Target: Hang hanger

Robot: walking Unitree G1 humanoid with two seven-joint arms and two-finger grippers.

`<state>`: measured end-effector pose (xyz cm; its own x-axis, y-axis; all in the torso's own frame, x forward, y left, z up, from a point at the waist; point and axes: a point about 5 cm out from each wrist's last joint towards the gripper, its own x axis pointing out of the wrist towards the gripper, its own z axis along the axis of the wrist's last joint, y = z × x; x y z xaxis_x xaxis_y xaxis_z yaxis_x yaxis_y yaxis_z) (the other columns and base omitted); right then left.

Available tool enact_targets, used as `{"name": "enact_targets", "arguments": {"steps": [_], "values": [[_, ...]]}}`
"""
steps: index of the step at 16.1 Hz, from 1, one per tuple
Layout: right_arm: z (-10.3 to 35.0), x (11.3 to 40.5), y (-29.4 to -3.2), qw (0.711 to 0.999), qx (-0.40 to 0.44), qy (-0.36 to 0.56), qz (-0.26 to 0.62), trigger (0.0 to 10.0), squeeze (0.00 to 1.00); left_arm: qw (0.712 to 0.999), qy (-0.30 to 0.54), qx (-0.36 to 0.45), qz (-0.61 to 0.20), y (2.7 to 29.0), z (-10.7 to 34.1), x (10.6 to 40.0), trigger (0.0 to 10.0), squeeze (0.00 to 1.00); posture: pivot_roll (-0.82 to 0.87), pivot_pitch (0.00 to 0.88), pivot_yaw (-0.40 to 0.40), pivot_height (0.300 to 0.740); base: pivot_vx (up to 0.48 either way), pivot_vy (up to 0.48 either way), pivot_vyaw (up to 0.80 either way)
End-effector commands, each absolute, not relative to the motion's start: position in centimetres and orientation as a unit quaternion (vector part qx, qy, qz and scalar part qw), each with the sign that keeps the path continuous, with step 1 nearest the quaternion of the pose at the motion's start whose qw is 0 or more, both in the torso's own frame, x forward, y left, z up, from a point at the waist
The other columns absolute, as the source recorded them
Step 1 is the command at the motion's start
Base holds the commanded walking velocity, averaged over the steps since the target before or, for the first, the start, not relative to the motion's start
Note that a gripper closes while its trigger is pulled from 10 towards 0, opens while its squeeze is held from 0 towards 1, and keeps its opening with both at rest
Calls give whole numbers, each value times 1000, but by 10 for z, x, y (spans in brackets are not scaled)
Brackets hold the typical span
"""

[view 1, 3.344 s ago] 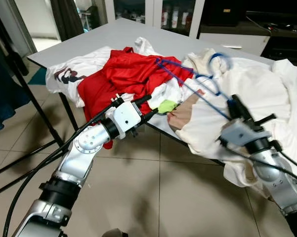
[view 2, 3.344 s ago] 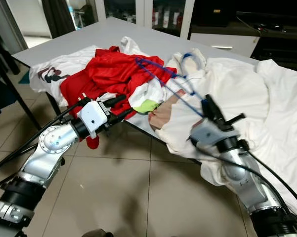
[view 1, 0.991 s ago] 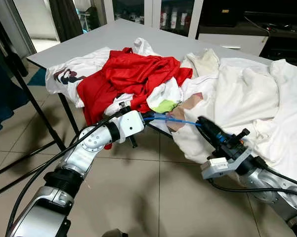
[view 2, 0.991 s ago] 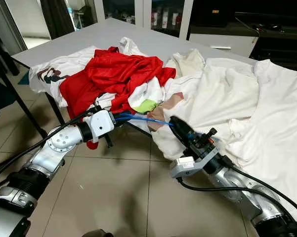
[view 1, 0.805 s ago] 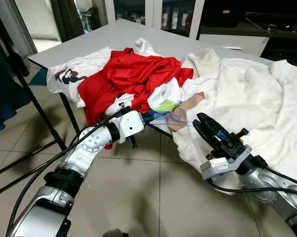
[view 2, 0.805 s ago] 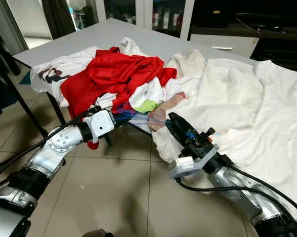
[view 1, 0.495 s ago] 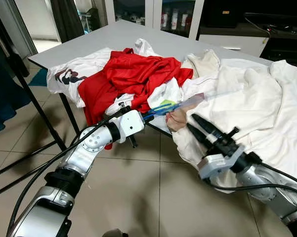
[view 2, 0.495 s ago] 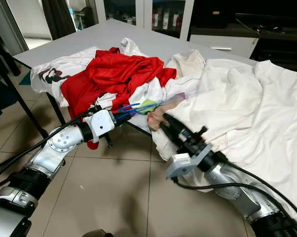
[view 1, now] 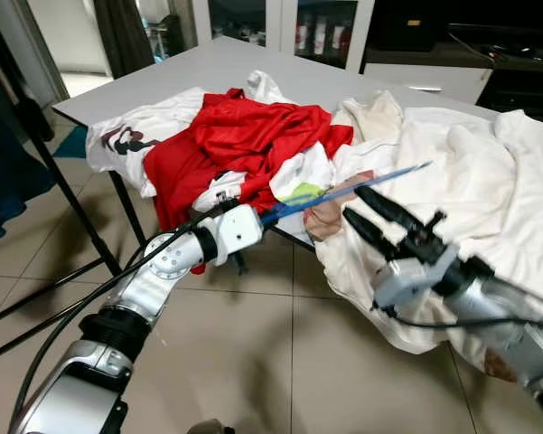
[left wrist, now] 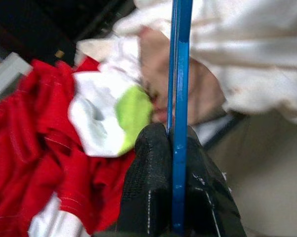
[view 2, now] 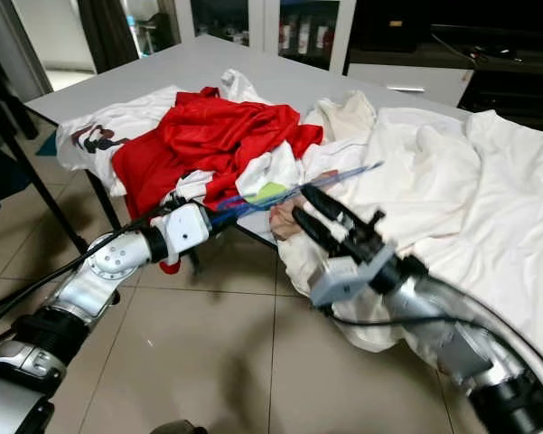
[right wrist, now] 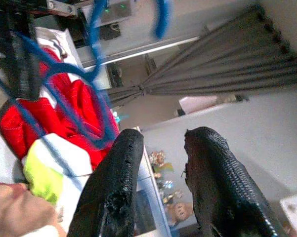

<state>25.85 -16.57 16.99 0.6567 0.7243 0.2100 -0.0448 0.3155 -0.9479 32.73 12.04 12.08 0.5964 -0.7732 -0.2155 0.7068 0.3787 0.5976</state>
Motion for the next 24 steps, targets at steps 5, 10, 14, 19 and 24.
{"name": "enact_targets", "arguments": {"steps": [5, 10, 14, 19, 24], "values": [[160, 260, -155, 717, -548, -283, 326, 10000, 0, 783, -40, 396, -479, 125, 143, 342, 0, 0, 54, 0, 43, 740, 0, 0, 0], [160, 264, -146, 748, -508, -237, 355, 10000, 0, 750, -36, 430, -501, 126, 160, 353, 0, 0, 45, 0, 53, 740, 0, 0, 0], [180, 271, -145, 767, -491, -233, 342, 10000, 0, 722, -2, 446, -529, 127, 151, 353, 0, 0, 43, 0, 62, 740, 0, 0, 0], [161, 268, -138, 781, -454, -154, 399, 10000, 0, 717, -11, 446, -536, 122, 154, 354, 0, 0, 43, 0, 61, 740, 0, 0, 0], [158, 270, -136, 788, -437, -127, 414, 10000, 0, 709, -14, 449, -543, 120, 152, 353, 0, 0, 49, 0, 62, 740, 0, 0, 0]]}}
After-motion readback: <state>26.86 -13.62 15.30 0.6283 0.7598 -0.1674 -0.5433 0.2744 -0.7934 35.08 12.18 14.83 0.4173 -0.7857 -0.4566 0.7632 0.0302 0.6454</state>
